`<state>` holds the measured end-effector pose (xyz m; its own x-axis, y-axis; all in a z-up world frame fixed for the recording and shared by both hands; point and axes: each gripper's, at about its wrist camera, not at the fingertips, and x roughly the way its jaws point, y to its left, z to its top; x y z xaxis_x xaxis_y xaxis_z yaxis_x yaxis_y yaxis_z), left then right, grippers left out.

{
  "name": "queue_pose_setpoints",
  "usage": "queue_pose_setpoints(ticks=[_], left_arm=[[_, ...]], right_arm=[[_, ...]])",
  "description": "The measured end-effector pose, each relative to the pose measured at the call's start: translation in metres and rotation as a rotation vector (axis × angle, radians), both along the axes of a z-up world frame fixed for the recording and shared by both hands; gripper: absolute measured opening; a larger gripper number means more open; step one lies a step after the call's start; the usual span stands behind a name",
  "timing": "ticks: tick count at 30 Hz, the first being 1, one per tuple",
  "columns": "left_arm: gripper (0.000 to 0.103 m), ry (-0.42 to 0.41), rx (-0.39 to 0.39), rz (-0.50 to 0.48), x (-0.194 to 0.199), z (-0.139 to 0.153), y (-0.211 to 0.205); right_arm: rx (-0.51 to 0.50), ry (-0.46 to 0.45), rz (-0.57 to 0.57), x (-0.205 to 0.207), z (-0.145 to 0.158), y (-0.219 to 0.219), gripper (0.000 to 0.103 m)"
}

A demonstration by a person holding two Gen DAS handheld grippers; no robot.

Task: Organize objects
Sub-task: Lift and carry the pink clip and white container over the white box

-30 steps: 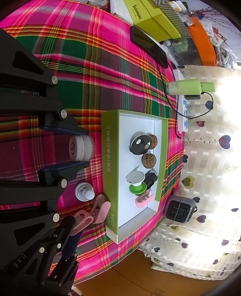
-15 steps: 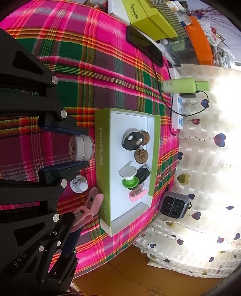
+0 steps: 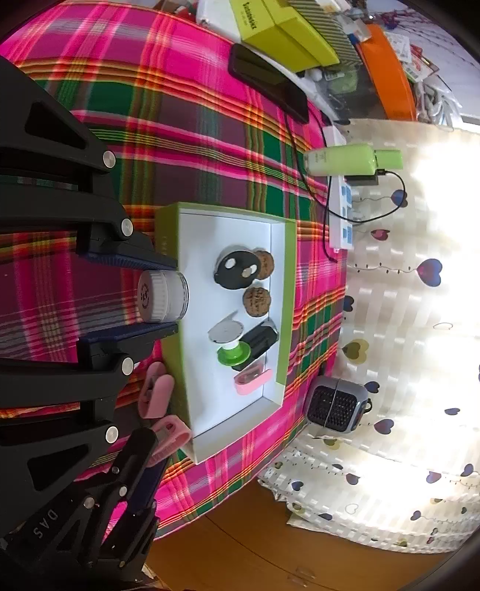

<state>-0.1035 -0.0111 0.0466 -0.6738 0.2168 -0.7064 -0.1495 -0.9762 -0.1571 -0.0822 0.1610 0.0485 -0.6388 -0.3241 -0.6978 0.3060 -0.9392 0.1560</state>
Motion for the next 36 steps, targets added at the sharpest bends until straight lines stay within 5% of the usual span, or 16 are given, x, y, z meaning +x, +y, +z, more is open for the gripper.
queue_pose_setpoints(ticks=[36], left_arm=[[0.025,-0.078,0.014,-0.018,-0.081,-0.020,0.009]], right_arm=[[0.075,-0.033,-0.132,-0.103,-0.005,0.031,0.024]])
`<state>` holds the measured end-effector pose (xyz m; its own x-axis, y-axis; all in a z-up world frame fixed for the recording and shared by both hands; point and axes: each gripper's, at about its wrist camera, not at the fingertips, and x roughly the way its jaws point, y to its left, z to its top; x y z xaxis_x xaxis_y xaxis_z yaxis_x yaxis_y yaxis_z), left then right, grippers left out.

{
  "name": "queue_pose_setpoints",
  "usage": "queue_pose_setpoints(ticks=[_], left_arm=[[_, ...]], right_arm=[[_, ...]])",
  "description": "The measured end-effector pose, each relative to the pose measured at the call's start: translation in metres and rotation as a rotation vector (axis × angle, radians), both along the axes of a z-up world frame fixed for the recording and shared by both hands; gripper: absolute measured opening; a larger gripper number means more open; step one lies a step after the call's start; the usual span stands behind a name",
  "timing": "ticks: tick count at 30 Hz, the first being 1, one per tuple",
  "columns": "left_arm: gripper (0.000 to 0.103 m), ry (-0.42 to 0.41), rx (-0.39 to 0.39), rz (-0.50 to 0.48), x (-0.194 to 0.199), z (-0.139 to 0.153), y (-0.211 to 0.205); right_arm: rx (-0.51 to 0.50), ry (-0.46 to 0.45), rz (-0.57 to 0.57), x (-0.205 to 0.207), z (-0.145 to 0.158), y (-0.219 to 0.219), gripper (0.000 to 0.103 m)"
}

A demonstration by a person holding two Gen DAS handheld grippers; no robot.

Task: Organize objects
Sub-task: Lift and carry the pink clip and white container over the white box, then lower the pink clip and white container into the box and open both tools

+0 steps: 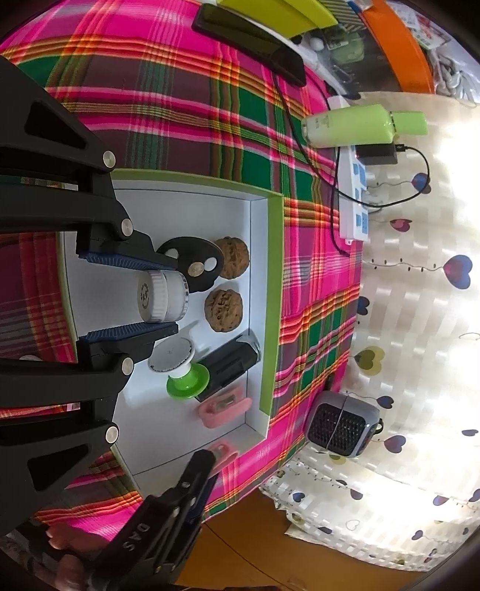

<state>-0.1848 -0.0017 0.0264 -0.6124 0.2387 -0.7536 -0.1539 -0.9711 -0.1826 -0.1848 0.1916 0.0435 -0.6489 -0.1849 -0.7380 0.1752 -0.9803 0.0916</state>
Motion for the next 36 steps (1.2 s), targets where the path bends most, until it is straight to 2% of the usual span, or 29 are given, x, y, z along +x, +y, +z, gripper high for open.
queue_pose_setpoints(ticks=[22,28,32,36], left_arm=[[0.025,-0.011,-0.015,-0.020,-0.011,-0.005,0.008],[0.025,-0.011,-0.021,-0.029,-0.013,-0.007,0.012],[0.025,-0.015,-0.021,-0.026,-0.013,-0.008,0.011],[0.025,-0.017,-0.019,-0.023,-0.014,-0.009,0.010]], right_arm=[[0.020,-0.026,0.004,-0.038,-0.010,-0.003,0.024],[0.014,-0.026,0.018,-0.042,-0.010,-0.007,0.024],[-0.027,-0.040,0.043,-0.040,-0.011,-0.008,0.024],[-0.015,-0.029,0.035,-0.039,-0.010,-0.009,0.024]])
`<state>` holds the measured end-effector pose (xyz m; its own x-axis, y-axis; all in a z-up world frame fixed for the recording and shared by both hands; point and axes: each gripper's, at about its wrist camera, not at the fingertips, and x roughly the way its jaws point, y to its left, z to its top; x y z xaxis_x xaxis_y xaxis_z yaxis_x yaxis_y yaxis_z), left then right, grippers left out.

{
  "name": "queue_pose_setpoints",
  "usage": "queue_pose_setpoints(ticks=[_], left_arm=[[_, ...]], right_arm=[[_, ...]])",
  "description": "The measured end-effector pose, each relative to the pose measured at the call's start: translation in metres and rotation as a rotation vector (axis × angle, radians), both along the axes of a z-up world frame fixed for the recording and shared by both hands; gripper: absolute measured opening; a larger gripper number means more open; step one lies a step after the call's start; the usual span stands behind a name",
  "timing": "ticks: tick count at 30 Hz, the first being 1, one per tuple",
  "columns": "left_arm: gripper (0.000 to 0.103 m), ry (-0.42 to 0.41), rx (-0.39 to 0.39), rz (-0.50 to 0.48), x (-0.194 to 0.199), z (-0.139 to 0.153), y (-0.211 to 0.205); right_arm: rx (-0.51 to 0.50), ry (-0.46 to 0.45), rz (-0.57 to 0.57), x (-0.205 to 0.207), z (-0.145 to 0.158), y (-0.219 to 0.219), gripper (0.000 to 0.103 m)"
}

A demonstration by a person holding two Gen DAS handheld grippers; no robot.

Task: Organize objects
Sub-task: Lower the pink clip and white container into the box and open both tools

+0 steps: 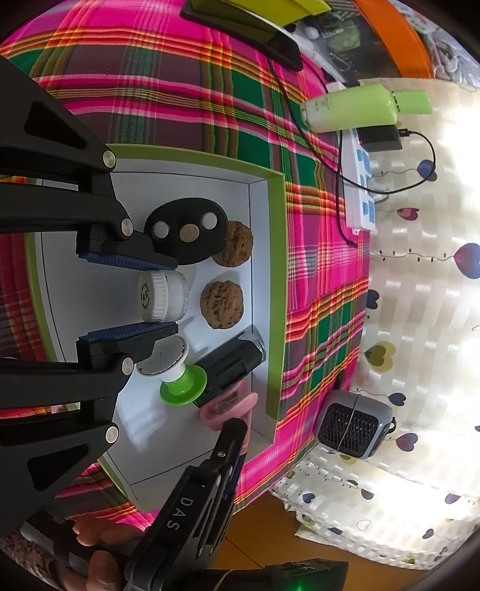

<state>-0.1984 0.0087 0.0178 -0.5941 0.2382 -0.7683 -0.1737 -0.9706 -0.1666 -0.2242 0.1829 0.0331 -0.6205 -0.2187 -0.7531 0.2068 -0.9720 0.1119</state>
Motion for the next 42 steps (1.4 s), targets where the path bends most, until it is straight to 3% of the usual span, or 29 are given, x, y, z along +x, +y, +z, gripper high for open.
queue_pose_setpoints(ticks=[32,35,37,42], left_arm=[[0.026,-0.007,-0.009,0.001,-0.001,-0.003,-0.001],[0.031,0.002,-0.030,-0.001,0.000,-0.002,0.002],[0.036,0.006,-0.030,-0.006,0.000,-0.001,0.003],[0.037,0.010,-0.020,-0.002,0.002,0.002,0.001]], right_arm=[[0.023,0.010,0.002,0.003,0.000,-0.004,0.024],[0.028,0.013,0.003,0.005,0.000,-0.005,0.026],[0.030,0.015,0.004,0.006,0.000,-0.006,0.032],[0.020,0.022,0.007,0.011,0.003,-0.006,0.034]])
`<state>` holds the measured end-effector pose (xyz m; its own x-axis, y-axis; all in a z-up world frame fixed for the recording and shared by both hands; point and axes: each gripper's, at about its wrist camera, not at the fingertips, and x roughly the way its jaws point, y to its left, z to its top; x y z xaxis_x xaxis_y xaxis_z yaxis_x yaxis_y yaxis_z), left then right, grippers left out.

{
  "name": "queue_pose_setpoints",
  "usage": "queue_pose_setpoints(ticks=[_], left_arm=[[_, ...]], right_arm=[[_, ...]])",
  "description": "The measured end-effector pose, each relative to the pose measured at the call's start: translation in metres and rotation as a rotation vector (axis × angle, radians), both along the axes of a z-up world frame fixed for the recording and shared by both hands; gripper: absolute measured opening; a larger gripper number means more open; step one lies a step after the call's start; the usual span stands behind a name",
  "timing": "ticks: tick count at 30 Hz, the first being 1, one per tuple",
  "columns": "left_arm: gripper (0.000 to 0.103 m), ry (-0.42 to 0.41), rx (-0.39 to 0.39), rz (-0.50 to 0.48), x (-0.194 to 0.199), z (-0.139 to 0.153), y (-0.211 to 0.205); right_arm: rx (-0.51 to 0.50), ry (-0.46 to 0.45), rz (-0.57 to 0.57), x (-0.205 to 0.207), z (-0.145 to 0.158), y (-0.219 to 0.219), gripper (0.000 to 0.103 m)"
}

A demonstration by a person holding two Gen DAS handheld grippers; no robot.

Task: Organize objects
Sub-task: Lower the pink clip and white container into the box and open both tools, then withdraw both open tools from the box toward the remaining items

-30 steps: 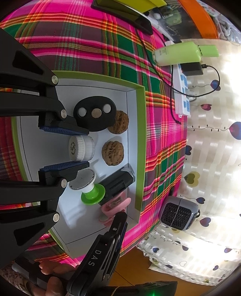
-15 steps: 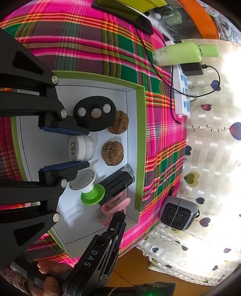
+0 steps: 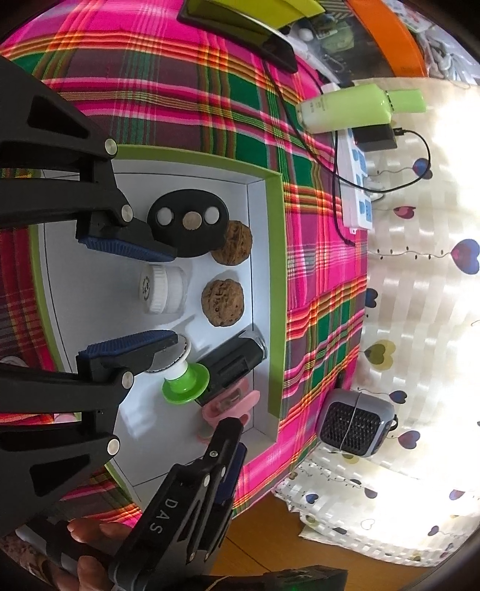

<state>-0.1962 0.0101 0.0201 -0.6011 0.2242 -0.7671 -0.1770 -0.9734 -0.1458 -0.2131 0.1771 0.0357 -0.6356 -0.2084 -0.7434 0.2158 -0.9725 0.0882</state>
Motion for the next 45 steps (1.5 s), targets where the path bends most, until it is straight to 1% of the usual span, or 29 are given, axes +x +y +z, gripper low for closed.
queue_pose_setpoints(ticks=[9,13,14,18,31,45], left_arm=[[0.041,0.019,0.005,0.020,0.011,0.008,-0.005],[0.041,0.029,-0.008,0.030,0.020,0.011,-0.005],[0.042,0.033,-0.012,0.030,0.022,0.012,-0.005],[0.042,0.040,-0.019,0.034,0.031,0.013,-0.006],[0.042,0.090,-0.033,0.049,0.065,0.027,-0.010],[0.042,0.104,-0.032,0.050,0.099,0.028,-0.014]], right_arm=[[-0.009,0.017,-0.005,0.014,0.007,-0.001,0.035],[-0.017,0.021,0.000,0.024,0.009,-0.003,0.041],[-0.017,0.024,0.003,0.026,0.010,-0.004,0.042],[-0.004,0.038,0.003,0.035,0.013,-0.006,0.042],[-0.022,0.070,0.019,0.070,0.022,-0.011,0.042],[-0.032,0.093,0.050,0.108,0.024,-0.020,0.042]])
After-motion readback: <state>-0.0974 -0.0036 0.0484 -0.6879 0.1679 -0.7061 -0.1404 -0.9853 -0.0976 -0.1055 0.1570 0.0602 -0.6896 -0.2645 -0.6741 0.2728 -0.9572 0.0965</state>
